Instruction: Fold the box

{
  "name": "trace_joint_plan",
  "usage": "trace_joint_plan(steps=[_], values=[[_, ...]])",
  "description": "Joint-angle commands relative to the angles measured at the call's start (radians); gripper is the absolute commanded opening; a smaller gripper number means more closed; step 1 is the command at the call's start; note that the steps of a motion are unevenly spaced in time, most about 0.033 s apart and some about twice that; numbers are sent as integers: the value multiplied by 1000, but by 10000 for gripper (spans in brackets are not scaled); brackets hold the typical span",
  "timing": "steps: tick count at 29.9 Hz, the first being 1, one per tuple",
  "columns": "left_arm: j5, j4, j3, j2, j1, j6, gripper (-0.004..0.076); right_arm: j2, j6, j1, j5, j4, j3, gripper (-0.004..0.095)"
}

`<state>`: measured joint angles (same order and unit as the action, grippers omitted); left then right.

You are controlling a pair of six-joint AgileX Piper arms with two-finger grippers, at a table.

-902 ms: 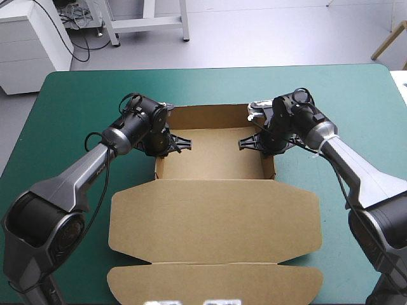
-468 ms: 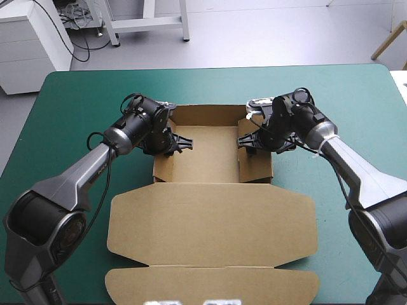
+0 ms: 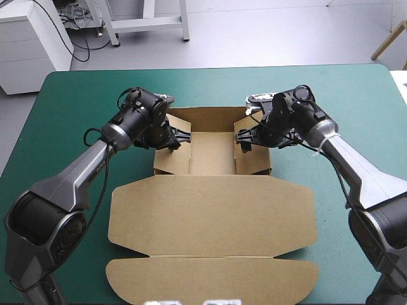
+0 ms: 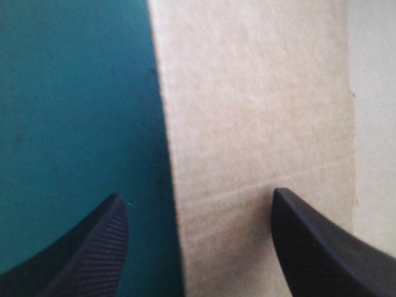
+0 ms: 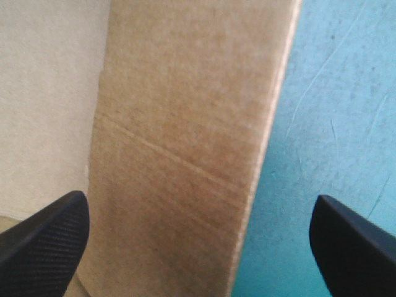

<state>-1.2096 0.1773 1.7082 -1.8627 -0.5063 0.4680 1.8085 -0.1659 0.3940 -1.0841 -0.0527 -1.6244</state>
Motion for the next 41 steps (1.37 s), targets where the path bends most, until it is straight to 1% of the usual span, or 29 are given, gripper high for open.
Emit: trace_joint_plan(steps=[1,2,5,10,15,17,18,19,21,23,24,28,33,36,41], values=[[-61,79,136,51,0,-5,473,-60,6,0,-21,8,-113,891],[-87,98,166,51,0,-10,473,-60,6,0,-41,10,-139,892],[-86,94,248,65,0,-56,473,-68,10,0,-120,21,-229,891],[-86,74,366,103,-2,-86,473,-145,10,0,-120,46,-280,891],[-86,74,388,158,-2,-146,470,-230,6,0,-120,46,-280,891],[-86,74,387,182,-2,-178,445,-252,-4,0,-120,46,-271,891],[-86,74,387,196,-2,-197,407,-264,-9,0,-120,42,-262,891],[-86,74,387,211,-2,-219,351,-273,-13,0,-120,42,-251,891],[-86,74,387,239,-2,-254,211,-283,-14,0,-120,42,-222,891],[-86,74,387,277,-2,-274,34,-291,-16,0,-120,42,-178,891],[-86,74,387,297,-2,-281,-8,-291,-18,0,-120,42,-155,891],[-86,55,376,393,-2,-286,-6,-279,-20,0,-86,46,-81,891],[-86,36,287,546,-2,-286,-10,-222,-20,0,-35,42,-62,891],[-86,38,192,643,-2,-286,-10,-172,-20,0,-24,42,-62,891],[-86,42,-25,804,-2,-280,-10,-80,-20,0,18,42,-62,891]])
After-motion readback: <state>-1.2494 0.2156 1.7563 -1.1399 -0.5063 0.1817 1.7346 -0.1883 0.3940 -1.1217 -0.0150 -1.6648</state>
